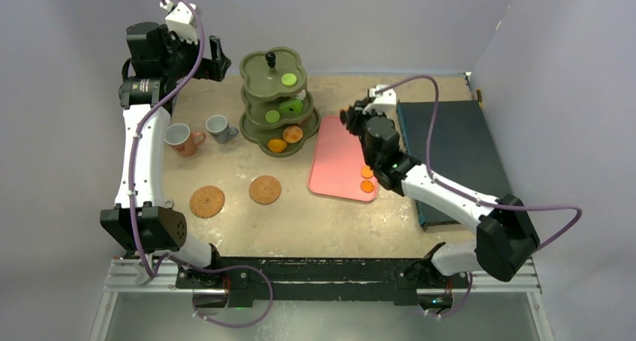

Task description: Serve the afternoon tea

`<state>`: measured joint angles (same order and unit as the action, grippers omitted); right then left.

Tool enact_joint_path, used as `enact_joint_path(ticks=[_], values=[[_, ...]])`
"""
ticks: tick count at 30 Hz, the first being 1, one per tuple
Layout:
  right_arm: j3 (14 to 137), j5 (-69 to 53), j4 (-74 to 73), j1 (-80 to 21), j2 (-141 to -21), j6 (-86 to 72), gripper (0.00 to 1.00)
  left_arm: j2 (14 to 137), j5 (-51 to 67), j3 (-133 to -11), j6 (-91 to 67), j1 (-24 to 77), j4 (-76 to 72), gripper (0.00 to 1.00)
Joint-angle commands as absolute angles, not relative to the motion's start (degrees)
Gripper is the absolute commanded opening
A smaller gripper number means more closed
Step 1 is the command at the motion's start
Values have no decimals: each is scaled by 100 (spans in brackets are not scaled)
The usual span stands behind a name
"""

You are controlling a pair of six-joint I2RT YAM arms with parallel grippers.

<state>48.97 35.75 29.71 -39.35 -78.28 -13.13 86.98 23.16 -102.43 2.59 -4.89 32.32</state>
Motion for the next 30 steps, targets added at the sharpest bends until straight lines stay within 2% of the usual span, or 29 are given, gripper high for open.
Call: enact_joint_path(ticks=[1, 17, 30], values=[[6204, 3029, 3056, -4252, -7666, -931, 25, 8508, 2286, -10450, 273, -569, 3155, 99], [9379, 2130, 2925, -5062, -9793, -623, 26, 8491, 2232, -10480, 300, -593, 3194, 99], [10120, 2247, 2943, -5087, -10735, -398, 27, 8482, 2276, -10499, 353, -648, 3208, 99]])
